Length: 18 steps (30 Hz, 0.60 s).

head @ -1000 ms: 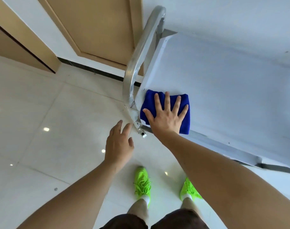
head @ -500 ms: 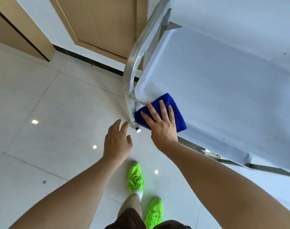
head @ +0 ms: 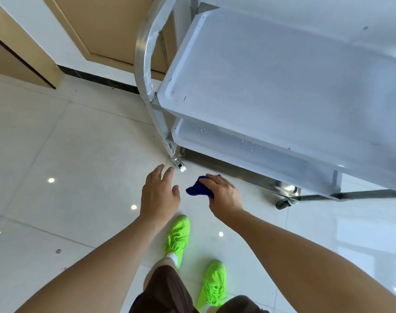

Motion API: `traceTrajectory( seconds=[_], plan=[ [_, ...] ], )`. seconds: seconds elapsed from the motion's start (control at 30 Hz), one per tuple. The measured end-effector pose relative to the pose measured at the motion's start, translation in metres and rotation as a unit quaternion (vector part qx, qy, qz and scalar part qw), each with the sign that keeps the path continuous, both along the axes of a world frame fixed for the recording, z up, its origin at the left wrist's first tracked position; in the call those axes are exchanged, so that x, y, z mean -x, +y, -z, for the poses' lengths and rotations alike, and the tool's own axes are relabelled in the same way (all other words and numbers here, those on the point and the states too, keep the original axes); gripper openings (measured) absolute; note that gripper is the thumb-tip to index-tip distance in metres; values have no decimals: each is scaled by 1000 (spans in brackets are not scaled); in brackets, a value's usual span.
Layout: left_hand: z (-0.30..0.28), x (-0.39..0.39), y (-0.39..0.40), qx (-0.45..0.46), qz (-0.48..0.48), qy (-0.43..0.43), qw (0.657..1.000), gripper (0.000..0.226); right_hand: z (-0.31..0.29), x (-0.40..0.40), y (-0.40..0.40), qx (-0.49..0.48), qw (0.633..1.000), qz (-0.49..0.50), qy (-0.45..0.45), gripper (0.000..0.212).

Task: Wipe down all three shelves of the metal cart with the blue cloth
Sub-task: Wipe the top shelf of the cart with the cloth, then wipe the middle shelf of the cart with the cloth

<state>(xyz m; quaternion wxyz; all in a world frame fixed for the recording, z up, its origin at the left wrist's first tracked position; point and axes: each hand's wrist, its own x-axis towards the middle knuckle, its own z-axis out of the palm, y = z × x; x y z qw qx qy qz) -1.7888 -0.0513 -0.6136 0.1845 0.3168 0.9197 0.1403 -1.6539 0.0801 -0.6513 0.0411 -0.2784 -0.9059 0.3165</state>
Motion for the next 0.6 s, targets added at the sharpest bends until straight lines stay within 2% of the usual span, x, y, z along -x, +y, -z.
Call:
traceTrajectory(
  seconds=[0.17, 0.27, 0.37, 0.43, 0.5, 0.53, 0.6],
  plan=[
    [28, -5, -3, -4, 22, -17, 1000, 53, 23, 14, 10, -12, 999, 38, -7, 57],
    [46, 18, 6, -4, 37, -5, 999, 53, 28, 46, 26, -67, 994, 81, 15, 57],
    [66, 42, 17, -16, 50, 0, 999, 52, 43, 75, 40, -121, 986, 117, -17, 64],
    [85, 61, 25, -30, 79, 8, 996, 51, 62, 94, 49, -111, 988, 95, -58, 64],
    [110, 81, 37, -61, 108, 11, 992, 51, 91, 108, 58, -73, 986, 40, -143, 75],
    [124, 91, 45, -86, 119, 12, 989, 51, 108, 111, 60, -73, 981, 8, -180, 80],
    [152, 106, 63, -135, 139, 23, 981, 49, 142, 110, 65, -116, 975, -28, -189, 77]
  ],
)
